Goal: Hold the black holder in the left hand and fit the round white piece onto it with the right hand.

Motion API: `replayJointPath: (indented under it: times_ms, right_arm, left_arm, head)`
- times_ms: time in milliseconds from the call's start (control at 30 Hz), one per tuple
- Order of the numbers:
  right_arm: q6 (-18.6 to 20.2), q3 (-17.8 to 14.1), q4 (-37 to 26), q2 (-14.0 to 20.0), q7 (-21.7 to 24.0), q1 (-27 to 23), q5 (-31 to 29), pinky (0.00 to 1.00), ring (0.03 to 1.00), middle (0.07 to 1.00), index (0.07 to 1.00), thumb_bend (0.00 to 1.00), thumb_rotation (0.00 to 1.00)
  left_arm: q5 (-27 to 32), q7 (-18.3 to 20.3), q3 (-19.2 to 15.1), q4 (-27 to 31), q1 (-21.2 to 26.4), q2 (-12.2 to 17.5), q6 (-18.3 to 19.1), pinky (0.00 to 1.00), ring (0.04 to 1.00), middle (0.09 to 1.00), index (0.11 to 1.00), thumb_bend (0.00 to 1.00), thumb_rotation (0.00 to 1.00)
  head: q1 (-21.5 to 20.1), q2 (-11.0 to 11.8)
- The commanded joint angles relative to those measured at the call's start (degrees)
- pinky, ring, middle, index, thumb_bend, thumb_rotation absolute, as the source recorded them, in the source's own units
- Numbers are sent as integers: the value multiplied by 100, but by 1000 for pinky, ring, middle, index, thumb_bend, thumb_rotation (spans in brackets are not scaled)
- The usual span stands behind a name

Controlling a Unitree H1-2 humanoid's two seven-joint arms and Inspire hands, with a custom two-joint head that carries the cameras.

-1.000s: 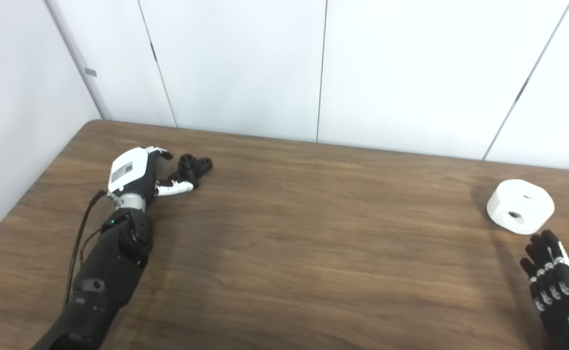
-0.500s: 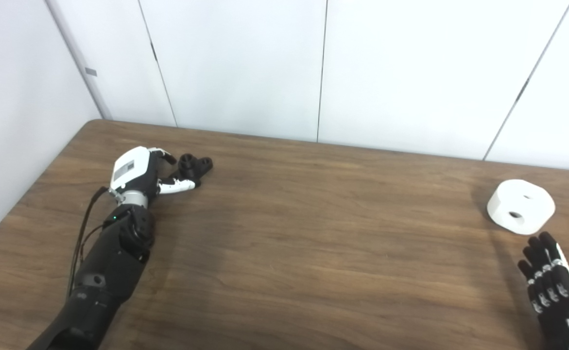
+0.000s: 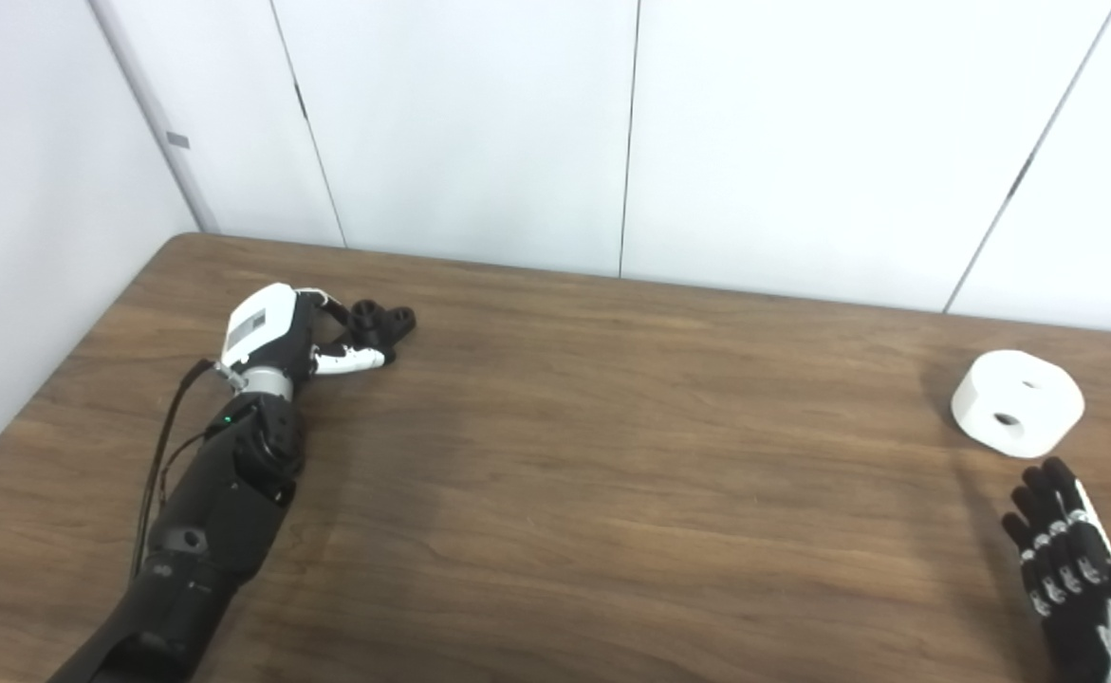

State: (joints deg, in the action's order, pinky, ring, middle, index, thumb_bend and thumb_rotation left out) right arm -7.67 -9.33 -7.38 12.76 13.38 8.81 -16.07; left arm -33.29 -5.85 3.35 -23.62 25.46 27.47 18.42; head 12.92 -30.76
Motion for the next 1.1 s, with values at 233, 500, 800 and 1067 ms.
replayJointPath:
  times_ms: [233, 500, 800, 1067]
  right_arm:
    - [-13, 38, 13, -82, -18, 133, -71, 1000, 1000, 989, 1000, 701, 958]
    - [3, 33, 7, -75, -34, 126, -49, 1000, 1000, 989, 1000, 716, 954]
    - [30, 25, -46, -61, -33, 138, -47, 1000, 1000, 989, 1000, 720, 957]
    - [53, 26, -54, -74, -56, 126, -26, 1000, 1000, 987, 1000, 727, 958]
  left_arm:
    - [-89, -293, 22, 92, 147, 163, -187, 980, 941, 855, 586, 856, 132]
    - [90, -456, -67, -21, 137, 99, -353, 1000, 920, 810, 486, 528, 56]
    - [140, -506, 11, -83, 153, 110, -506, 940, 863, 748, 482, 520, 44]
    - [188, -398, 62, 13, 110, 132, -531, 863, 849, 742, 482, 520, 45]
  head:
    - [10, -27]
    - [-1, -38]
    - [-1, -70]
    - [-25, -92]
